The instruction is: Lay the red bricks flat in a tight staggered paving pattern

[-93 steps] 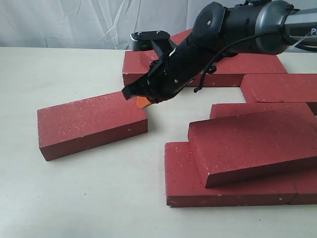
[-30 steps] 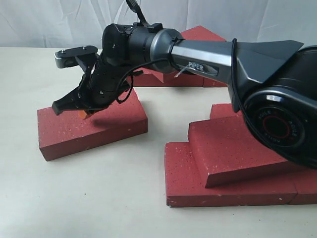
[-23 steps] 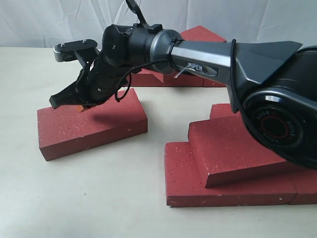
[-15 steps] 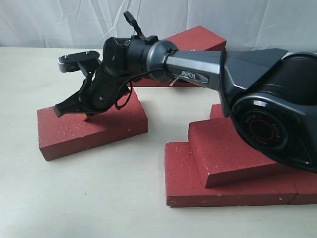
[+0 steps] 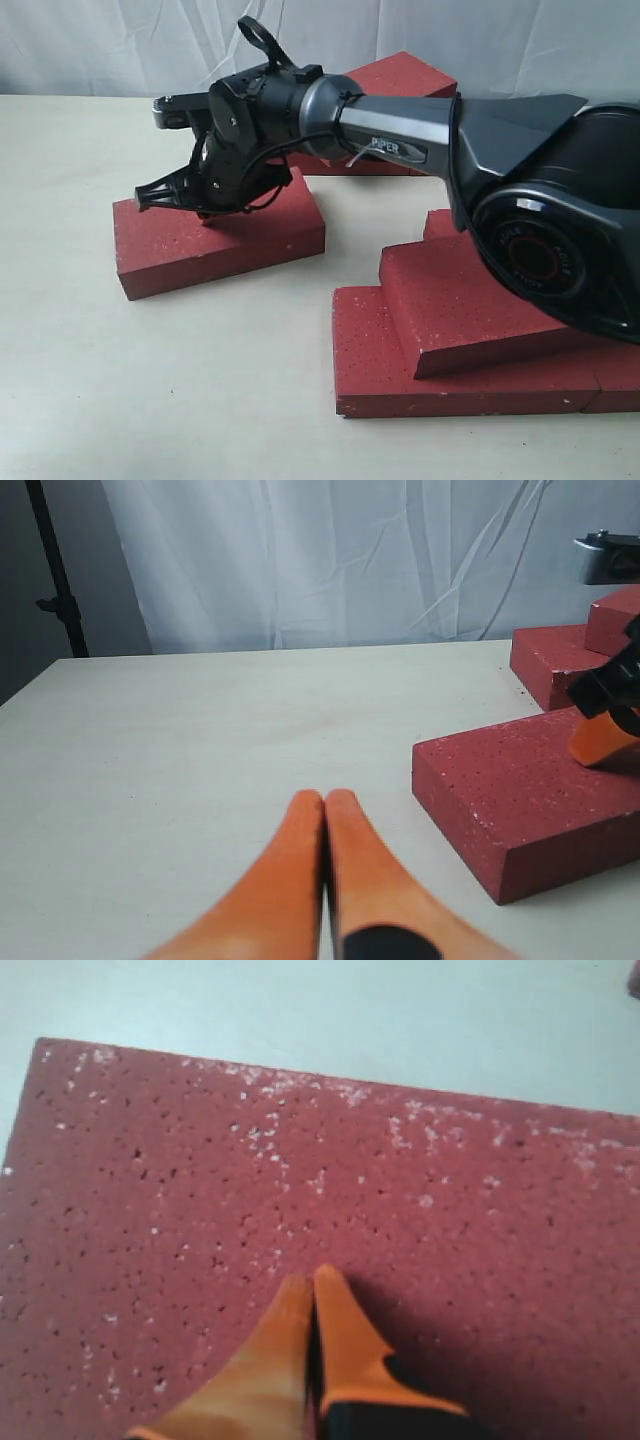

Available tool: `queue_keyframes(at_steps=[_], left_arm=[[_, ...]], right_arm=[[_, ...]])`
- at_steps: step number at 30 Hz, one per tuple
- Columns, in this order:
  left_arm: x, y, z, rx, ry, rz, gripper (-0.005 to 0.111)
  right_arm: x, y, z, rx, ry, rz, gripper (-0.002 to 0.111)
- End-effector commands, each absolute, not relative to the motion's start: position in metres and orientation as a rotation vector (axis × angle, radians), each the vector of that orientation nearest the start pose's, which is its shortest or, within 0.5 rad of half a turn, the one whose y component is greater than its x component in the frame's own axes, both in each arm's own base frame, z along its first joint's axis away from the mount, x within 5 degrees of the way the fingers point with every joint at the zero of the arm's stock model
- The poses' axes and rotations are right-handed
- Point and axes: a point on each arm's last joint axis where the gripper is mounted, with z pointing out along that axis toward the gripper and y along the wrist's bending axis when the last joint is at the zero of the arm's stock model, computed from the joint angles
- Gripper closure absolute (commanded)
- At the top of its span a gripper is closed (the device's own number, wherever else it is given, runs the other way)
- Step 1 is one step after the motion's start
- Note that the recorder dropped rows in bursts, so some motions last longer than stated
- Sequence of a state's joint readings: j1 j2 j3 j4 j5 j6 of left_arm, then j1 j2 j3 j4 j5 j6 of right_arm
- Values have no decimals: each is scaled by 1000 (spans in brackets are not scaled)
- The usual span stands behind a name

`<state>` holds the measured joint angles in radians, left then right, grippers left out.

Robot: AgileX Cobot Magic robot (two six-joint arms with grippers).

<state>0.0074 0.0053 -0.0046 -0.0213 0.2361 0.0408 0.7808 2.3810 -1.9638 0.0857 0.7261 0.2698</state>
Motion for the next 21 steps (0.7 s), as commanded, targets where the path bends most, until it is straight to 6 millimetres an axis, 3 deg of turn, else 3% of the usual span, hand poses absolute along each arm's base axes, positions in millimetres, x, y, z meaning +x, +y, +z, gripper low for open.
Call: queue_keyframes(at_steps=[1, 9, 21], left_arm=[[56, 0, 193, 8, 1711, 11, 107], [56, 0, 192, 8, 1717, 11, 107], [56, 0, 192, 8, 1717, 11, 107]], right_arm=[[378, 350, 145, -554, 2696, 368, 109], [390, 333, 149, -477, 2717, 364, 109], [392, 319, 200, -470, 2645, 389, 109]])
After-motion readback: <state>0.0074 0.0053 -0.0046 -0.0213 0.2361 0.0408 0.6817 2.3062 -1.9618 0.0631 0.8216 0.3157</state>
